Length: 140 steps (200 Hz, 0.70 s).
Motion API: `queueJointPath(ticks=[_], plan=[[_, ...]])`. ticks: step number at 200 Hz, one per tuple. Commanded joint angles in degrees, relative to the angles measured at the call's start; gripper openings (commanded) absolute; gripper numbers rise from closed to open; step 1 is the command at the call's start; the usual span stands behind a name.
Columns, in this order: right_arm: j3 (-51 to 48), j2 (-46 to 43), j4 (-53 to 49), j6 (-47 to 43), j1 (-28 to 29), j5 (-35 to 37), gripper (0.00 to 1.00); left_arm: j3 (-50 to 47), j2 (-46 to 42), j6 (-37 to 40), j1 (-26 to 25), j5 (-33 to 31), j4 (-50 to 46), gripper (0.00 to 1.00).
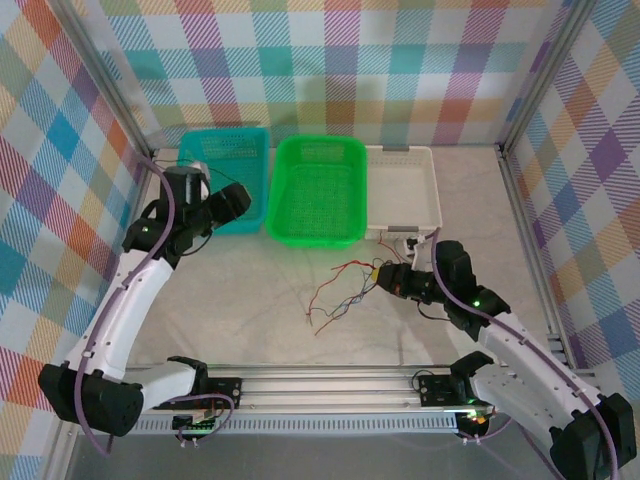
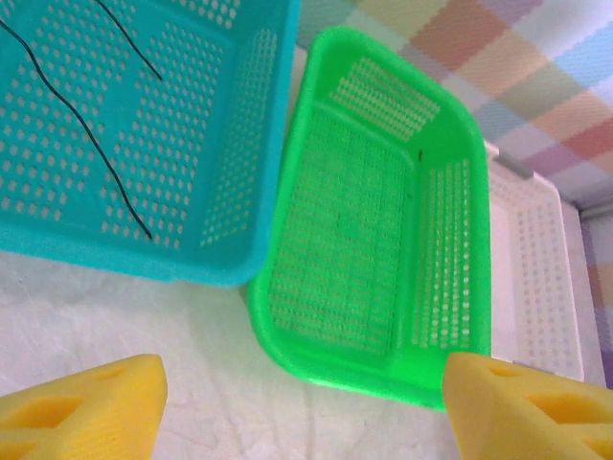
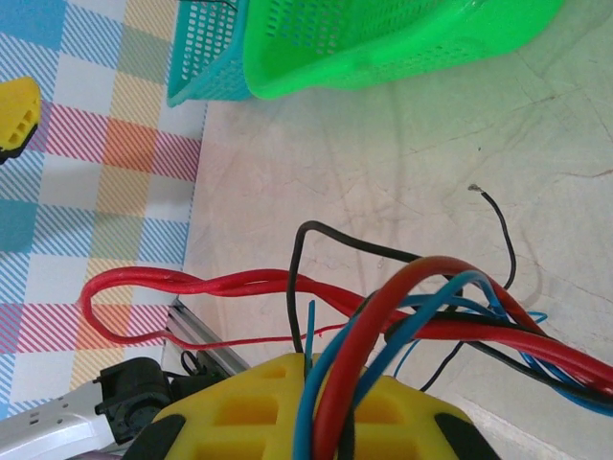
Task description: Untangle the cables
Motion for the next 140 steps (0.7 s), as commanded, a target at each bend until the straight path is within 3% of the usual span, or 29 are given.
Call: queueJointPath(ticks=[1,27,140], plan=[[1.69,0.00,2.53,0.43,0.81,-0.34,0.00,-2.85,-1.02,-1.36,-1.71,0.31,-0.51,0.77],[1.50,-0.34,1.99,-0.35,1.76,-0.17,0.00,-4.48,-3.35,-1.50,-1.09,-4.21,0.28,0.80],[2.99,0.68,-0.50,-5.54,5.11,0.76,0.00,10.62,16.29,-9.44,15.60,-0.48,0.48,0.83]])
